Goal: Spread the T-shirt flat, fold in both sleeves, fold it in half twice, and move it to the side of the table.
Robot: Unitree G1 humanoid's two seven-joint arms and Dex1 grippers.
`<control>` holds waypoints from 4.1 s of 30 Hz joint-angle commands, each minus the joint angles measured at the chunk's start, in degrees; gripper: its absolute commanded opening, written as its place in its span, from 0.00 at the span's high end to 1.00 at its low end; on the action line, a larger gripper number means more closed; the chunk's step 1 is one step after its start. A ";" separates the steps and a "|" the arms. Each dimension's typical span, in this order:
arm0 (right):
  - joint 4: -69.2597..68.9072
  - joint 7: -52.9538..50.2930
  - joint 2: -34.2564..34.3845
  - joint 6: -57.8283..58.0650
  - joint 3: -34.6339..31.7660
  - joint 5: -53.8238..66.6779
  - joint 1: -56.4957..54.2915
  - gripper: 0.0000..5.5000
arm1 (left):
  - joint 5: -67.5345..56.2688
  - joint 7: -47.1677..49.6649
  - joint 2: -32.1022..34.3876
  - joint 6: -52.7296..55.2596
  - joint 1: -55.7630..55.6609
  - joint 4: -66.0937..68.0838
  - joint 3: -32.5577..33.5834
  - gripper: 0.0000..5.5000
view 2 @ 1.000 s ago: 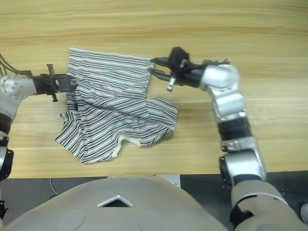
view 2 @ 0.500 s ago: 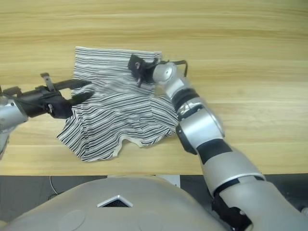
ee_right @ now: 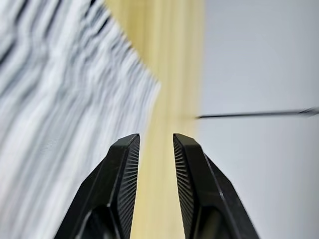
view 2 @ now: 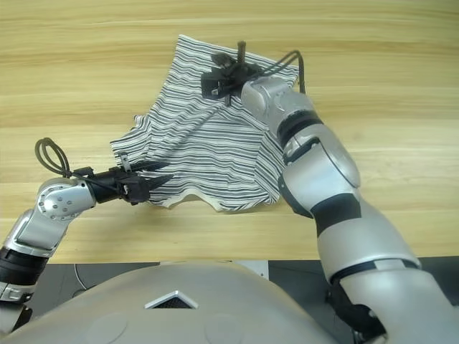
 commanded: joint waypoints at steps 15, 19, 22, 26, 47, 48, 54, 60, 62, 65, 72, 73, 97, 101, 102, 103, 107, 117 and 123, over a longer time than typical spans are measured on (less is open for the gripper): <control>-18.95 24.64 -10.55 -24.32 -15.64 33.77 12.78 0.78 | 10.91 -12.68 12.33 6.47 10.10 -0.59 -11.11 0.76; -31.92 32.96 -12.15 -17.59 -18.76 40.23 18.54 0.78 | 10.65 -11.25 14.46 8.02 11.60 -4.10 -9.12 0.76; -41.16 35.85 -12.79 -12.47 -20.35 41.54 23.26 0.78 | 14.84 -2.68 11.47 6.54 8.38 -2.80 -6.40 0.76; -50.13 36.59 -12.94 -7.79 -21.97 40.55 28.23 0.78 | 8.44 6.36 5.23 9.21 7.86 -8.47 2.78 0.76; -84.11 52.77 -20.74 28.59 -28.63 59.40 49.14 0.78 | -35.63 -5.13 -0.47 32.12 27.58 -10.15 35.49 0.39; -84.45 52.96 -21.13 29.05 -29.01 59.15 49.70 0.78 | -35.81 -4.61 -0.77 32.80 26.44 -8.74 35.83 0.37; -85.74 52.78 -20.92 29.45 -29.57 56.94 51.92 0.78 | -37.58 -4.63 -2.00 37.74 22.83 -4.37 34.60 0.31; -92.90 62.13 -26.78 37.63 -27.51 62.72 58.89 0.78 | -38.99 -5.66 -3.25 40.63 23.73 -5.77 32.55 0.31; -95.58 67.69 -31.17 39.60 -26.34 64.21 63.33 0.78 | -39.21 -5.02 -3.45 41.53 23.21 -6.96 32.33 0.31; -97.57 70.79 -34.40 40.73 -25.89 63.86 68.28 0.78 | -36.27 -3.52 -3.62 42.26 20.88 -6.64 28.73 0.31; -96.21 70.11 -34.43 41.39 -23.62 59.16 69.72 0.78 | -5.88 8.27 3.85 27.23 16.11 7.01 15.98 0.31; -95.94 70.07 -34.35 41.32 -23.38 58.47 69.66 0.78 | -1.37 9.92 4.98 24.95 15.67 8.01 13.87 0.31; -90.02 78.22 -46.00 36.20 -23.67 50.04 71.73 0.78 | 13.52 13.75 11.07 22.57 32.02 -8.39 17.28 0.31; -88.15 79.20 -46.96 35.51 -24.69 49.91 69.85 0.78 | 13.56 14.47 9.46 22.77 31.58 -11.24 18.42 0.31; -88.12 79.41 -47.03 35.53 -24.96 49.96 69.58 0.78 | 13.61 14.46 9.20 22.81 31.48 -11.65 18.66 0.31; -88.11 79.58 -47.03 35.54 -25.27 50.02 69.30 0.78 | 13.66 14.34 9.03 22.89 31.47 -12.22 19.00 0.31; -89.61 79.56 -45.87 35.36 -26.58 51.53 68.26 0.78 | 10.48 13.34 6.85 23.55 32.65 -17.69 21.80 0.31; -97.61 79.75 -47.04 36.18 -30.61 54.21 66.08 0.78 | 4.18 10.72 1.12 28.85 33.22 -28.91 29.59 0.31; -105.33 82.97 -49.13 39.93 -35.70 62.09 67.77 0.78 | -3.72 6.81 -1.89 32.93 33.79 -30.07 33.34 0.31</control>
